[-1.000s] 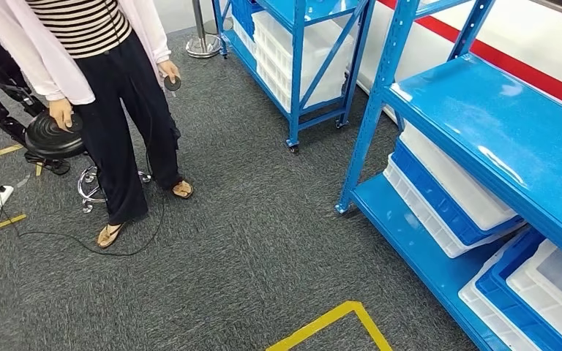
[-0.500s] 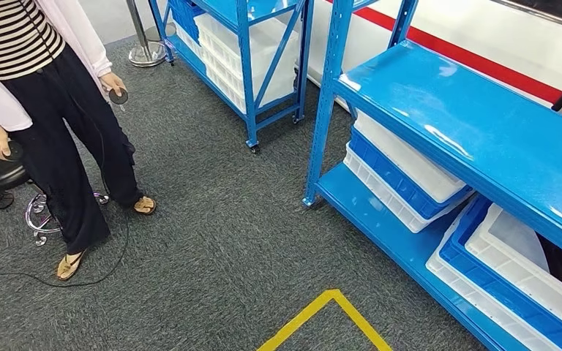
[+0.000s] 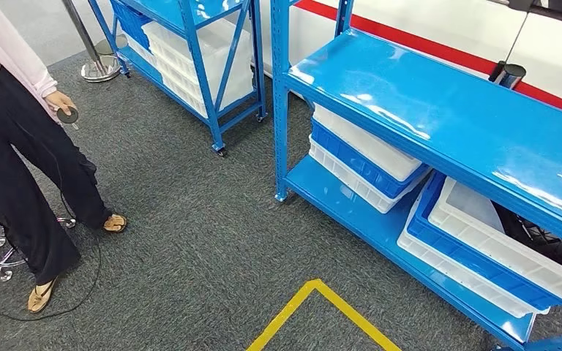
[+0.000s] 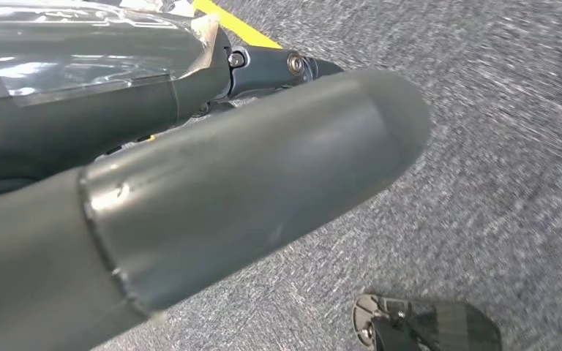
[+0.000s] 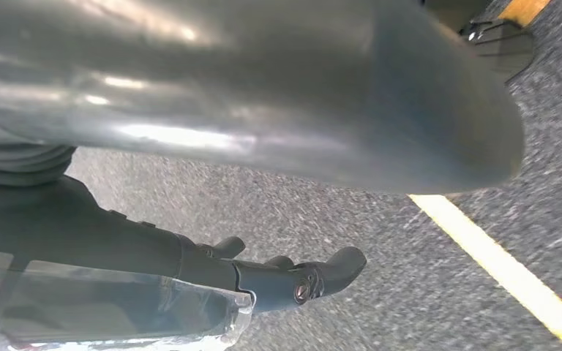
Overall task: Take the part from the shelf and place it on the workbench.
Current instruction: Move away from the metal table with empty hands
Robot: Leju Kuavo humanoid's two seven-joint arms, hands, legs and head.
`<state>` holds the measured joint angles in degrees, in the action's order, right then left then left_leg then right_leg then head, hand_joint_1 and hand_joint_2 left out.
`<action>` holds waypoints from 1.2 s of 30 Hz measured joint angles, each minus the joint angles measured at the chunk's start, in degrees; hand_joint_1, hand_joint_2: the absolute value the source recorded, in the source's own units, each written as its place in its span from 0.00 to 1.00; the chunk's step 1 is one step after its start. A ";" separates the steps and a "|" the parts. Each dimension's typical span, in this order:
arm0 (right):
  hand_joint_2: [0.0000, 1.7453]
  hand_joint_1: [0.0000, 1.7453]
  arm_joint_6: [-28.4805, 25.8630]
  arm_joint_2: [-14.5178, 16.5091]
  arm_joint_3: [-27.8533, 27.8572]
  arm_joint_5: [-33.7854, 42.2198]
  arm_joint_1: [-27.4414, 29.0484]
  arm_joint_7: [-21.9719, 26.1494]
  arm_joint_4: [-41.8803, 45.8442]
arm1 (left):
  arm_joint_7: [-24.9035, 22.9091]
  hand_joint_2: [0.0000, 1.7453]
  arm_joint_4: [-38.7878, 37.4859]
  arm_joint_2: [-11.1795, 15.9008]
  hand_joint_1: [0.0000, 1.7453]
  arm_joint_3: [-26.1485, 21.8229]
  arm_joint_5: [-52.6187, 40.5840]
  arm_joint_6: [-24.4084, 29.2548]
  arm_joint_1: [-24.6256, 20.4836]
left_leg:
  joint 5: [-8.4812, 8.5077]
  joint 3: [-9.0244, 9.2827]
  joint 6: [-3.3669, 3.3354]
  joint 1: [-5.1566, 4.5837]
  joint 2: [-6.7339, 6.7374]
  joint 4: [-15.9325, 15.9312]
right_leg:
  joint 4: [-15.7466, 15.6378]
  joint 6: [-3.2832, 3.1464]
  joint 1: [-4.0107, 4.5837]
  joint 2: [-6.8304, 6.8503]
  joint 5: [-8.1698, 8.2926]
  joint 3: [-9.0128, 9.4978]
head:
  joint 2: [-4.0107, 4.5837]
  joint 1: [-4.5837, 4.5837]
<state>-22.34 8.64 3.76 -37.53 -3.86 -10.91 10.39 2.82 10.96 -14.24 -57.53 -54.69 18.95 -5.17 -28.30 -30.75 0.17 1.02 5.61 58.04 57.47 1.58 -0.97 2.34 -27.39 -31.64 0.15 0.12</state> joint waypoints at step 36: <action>0.00 0.00 -2.24 1.61 2.21 4.03 0.12 1.32 0.08 | 3.20 0.00 -0.01 0.26 0.00 0.00 -0.26 -1.90 0.38 | -7.53 -4.72 0.51 0.25 -5.14 12.34 | -0.96 -1.06 -0.44 -2.49 0.68 0.73 | 0.00 -0.44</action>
<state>-24.58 10.26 5.98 -33.50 -3.74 -9.59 10.47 6.02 10.95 -13.98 -57.53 -54.95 17.05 -4.79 -35.84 -35.46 0.67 1.26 0.47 70.38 56.51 0.52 -1.40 -0.15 -26.71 -30.92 0.15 -0.32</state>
